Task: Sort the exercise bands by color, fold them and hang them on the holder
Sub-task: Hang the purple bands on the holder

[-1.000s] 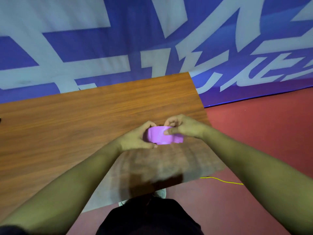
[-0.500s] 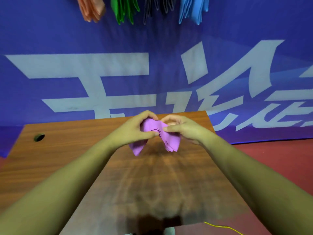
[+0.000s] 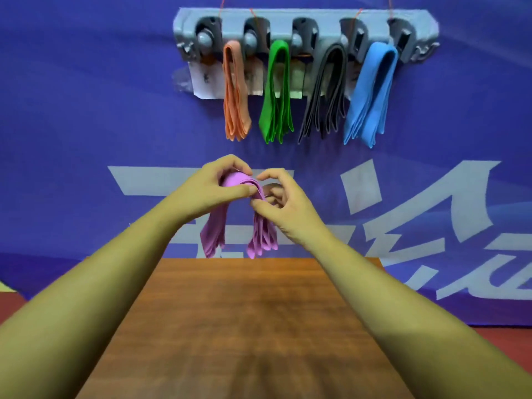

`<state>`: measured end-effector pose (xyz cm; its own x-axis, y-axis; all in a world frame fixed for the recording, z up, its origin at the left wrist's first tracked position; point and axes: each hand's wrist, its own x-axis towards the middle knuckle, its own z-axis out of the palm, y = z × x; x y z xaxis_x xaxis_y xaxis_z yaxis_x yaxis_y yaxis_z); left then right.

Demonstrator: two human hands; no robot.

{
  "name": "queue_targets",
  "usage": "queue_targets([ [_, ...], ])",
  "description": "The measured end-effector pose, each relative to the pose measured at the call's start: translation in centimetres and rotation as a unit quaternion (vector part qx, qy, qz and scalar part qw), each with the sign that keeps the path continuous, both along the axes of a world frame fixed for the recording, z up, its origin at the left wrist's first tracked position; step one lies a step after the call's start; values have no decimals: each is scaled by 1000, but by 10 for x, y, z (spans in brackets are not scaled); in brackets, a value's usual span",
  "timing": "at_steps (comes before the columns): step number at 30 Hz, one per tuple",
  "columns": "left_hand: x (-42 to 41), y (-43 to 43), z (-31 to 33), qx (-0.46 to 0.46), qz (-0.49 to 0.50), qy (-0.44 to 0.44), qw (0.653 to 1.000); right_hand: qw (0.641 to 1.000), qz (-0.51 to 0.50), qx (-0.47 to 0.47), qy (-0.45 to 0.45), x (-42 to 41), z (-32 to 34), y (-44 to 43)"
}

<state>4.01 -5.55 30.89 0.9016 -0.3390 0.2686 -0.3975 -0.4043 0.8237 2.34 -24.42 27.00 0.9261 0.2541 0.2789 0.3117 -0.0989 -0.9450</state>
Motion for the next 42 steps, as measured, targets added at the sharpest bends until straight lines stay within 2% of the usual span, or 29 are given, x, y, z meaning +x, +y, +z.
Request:
queue_targets([
  [2, 1, 9, 15, 6, 12, -17, 1000, 999, -12, -22, -37, 5, 16, 10],
  [9, 4, 37, 52, 14, 25, -51, 998, 994, -20, -74, -82, 19, 48, 49],
  [14, 4, 70, 59, 149, -25, -71, 986, 983, -28, -133, -125, 30, 72, 51],
  [20, 12, 91, 67, 138, -73, -67, 985, 985, -15, -138, -104, 41, 91, 60],
  [24, 23, 103, 70, -2, -70, -28, 997, 986, -21, -131, -103, 48, 96, 74],
  [28, 30, 112, 78, -72, -52, -13, 996, 956, -35, -219, -191, 46, 103, 89],
  [30, 35, 120, 84, -75, -44, -17, 996, 946, -53, -226, -226, 47, 111, 98],
  [32, 38, 130, 90, -56, -50, -26, 997, 951, -74, -193, -228, 52, 120, 104],
  [35, 41, 141, 99, 42, -66, -67, 995, 950, -103, -180, -233, 60, 130, 112],
  [37, 44, 144, 106, 112, -30, -116, 986, 945, -114, -182, -247, 63, 138, 120],
  [38, 45, 144, 111, 112, -14, -137, 984, 943, -126, -176, -252, 64, 142, 124],
  [42, 59, 145, 131, 11, 12, -190, 982, 932, -189, -143, -274, 73, 159, 137],
])
